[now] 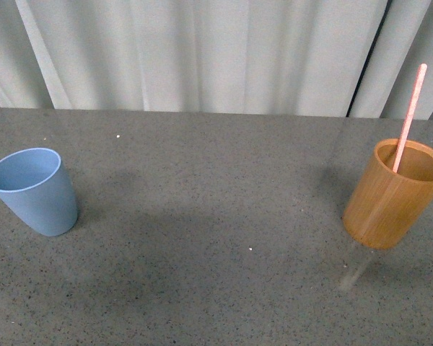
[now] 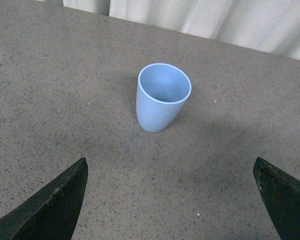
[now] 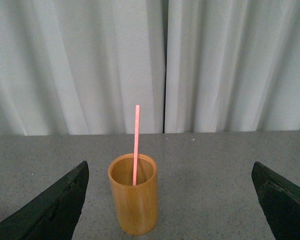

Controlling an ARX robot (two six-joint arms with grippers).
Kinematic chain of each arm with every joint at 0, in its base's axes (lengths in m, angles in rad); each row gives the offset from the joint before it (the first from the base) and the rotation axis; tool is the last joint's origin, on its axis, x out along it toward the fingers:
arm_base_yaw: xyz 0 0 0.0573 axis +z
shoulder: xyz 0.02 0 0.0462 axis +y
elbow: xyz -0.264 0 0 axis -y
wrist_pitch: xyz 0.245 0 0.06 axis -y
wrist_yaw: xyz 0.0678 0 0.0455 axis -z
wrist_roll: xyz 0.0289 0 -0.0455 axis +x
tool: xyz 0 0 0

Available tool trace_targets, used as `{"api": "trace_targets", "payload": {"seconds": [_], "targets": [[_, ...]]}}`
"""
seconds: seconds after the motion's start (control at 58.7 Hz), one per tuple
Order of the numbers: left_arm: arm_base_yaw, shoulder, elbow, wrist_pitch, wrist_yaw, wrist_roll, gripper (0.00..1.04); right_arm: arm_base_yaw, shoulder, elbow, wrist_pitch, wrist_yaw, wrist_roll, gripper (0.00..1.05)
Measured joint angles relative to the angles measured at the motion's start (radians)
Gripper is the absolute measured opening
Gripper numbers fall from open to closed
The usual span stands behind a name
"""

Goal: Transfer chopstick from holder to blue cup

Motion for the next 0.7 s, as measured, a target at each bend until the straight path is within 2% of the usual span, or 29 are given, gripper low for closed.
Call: {"api": "trace_targets", "payload": {"seconds": [0.136,0.256,0.699], "targets": [[-0.008,0.182,0.087,0.031,0.018,-0.006,0.98,0.000,0.000,0.000,0.000,0.000,0.000,0.95],[-0.046,0.385,0.167,0.087,-0.033,0.024,0.98,0.000,0.000,0.000,0.000,0.000,0.000,0.95],[-0.109,0.953,0.614,0.016,-0.145,0.154,0.98,0.000,0.000,0.000,0.000,0.000,0.000,0.95]]}}
